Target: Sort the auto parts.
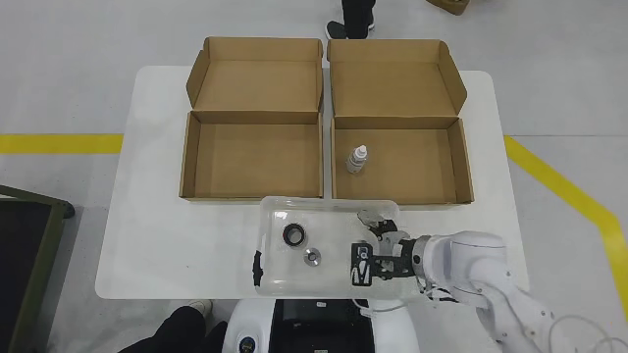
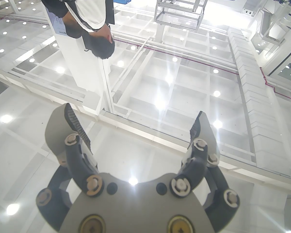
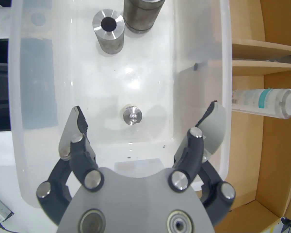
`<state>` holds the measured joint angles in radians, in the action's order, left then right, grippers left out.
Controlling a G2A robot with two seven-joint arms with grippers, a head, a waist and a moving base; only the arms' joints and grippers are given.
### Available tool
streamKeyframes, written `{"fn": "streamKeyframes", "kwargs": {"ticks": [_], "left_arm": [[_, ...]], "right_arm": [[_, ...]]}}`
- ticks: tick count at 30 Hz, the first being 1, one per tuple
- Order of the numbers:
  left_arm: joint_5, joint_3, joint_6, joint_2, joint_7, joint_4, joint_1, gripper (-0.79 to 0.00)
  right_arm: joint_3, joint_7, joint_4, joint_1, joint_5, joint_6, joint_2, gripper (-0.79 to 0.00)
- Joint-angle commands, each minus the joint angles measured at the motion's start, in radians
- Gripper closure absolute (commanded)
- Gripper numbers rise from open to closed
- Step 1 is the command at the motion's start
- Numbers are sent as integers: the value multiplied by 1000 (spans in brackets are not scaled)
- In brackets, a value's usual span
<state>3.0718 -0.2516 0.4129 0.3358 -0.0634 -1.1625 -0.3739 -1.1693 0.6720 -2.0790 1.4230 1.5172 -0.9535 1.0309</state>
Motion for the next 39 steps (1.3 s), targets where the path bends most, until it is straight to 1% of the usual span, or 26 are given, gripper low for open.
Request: {"fn": "streamKeyframes", "kwargs": {"ticks": [1,3,4,7,9,10,11,12,16,17,18,19,26,29,32,39], "left_arm": [[0,0,0,0,0,0,0,-785],[0,0,0,0,0,0,0,-785],[0,0,0,0,0,0,0,-785],[0,0,0,0,0,0,0,-785],[0,0,0,0,0,0,0,-785],[0,0,0,0,0,0,0,-785],[0,0,0,0,0,0,0,-785],[0,0,0,0,0,0,0,-785],[0,0,0,0,0,0,0,-785],[0,0,0,0,0,0,0,-785],[0,0,0,0,0,0,0,-785],[0,0,0,0,0,0,0,-785],[0,0,0,0,0,0,0,-785],[0,0,0,0,0,0,0,-785],[0,0,0,0,0,0,0,-785],[0,0,0,0,0,0,0,-785]], "right_arm": [[18,7,10,-5,15,4,1,-622],[32,20,17,-14,39,12,1,-566],[38,19,21,-17,41,17,2,-514],[52,20,33,-26,45,25,3,-431],[62,26,39,-31,46,28,3,-382],[67,29,43,-33,46,28,4,-372],[72,31,47,-35,45,29,4,-342],[76,36,51,-38,46,30,4,-332],[90,51,58,-48,46,33,5,-215],[92,54,59,-50,45,34,5,-139],[94,57,60,-51,44,35,5,-31],[96,59,60,-53,41,34,5,0],[93,43,15,-62,-3,15,2,0],[85,18,-4,-59,-33,17,0,0],[73,-39,-11,-58,-72,25,-1,0],[35,-232,-31,-54,-210,21,-3,0]]}}
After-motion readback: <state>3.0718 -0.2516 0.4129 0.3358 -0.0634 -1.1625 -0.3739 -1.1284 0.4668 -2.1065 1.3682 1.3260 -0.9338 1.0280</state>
